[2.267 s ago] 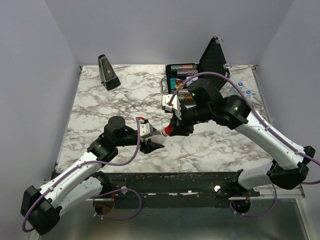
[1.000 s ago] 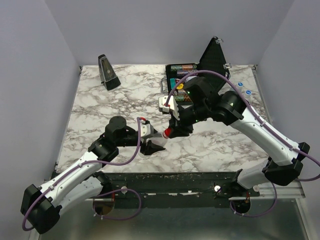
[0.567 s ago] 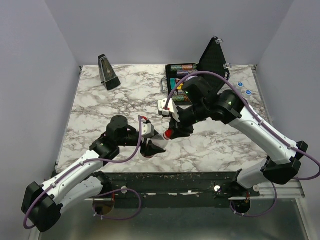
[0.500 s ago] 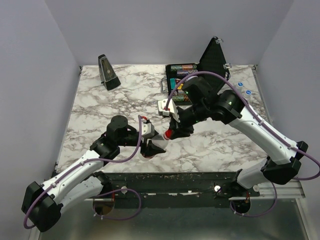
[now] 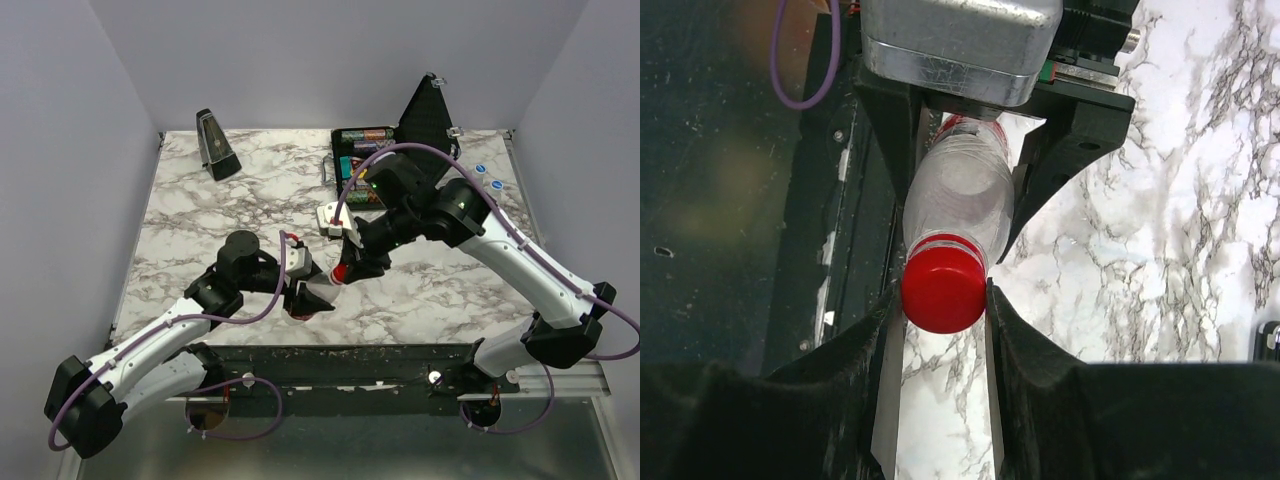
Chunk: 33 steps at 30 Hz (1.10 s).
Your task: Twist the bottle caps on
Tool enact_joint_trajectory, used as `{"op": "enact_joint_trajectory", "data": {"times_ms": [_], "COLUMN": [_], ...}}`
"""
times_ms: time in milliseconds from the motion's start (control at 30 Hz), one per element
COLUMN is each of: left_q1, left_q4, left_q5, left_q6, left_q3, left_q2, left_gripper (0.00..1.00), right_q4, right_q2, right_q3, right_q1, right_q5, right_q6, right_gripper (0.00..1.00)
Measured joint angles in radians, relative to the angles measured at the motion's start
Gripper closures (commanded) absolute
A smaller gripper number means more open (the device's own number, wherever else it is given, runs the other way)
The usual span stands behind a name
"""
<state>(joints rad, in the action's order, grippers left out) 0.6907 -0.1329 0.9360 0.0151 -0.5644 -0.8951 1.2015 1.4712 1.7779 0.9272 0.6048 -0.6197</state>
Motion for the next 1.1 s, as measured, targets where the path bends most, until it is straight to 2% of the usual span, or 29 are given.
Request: {"op": "enact_joint_trajectory", "data": {"times_ms": [233, 433, 767, 1100], "left_q1": [0.005, 0.006, 0.025, 0.04], "left_q4": [-0.045, -0.09, -0.161, -0.209], "left_q5": [0.0, -0.018, -0.195, -0.299], "left_q6": [-0.019, -0.043, -0.057, -0.083], "left_q3": [0.022, 0.046, 0.084, 0.086], "left_q2": [0.001, 0.005, 0.045, 0.044], "left_gripper": [0.62, 0.62, 0.61, 0.61], "right_q4": [0.004, 0.0, 0.0, -0.006], "right_q2": [0.003, 0.014, 0.056, 0.071], "right_q3": [0.001, 0.01, 0.08, 0.124], "right_q1": [0.0, 0.0, 0.0, 0.0], "right_q5": [0.002, -0.014, -0.121, -0.217], "right_q6": [0.014, 0.094, 0.294, 0.425], "right_gripper": [0.62, 0.62, 0.63, 0.64]}}
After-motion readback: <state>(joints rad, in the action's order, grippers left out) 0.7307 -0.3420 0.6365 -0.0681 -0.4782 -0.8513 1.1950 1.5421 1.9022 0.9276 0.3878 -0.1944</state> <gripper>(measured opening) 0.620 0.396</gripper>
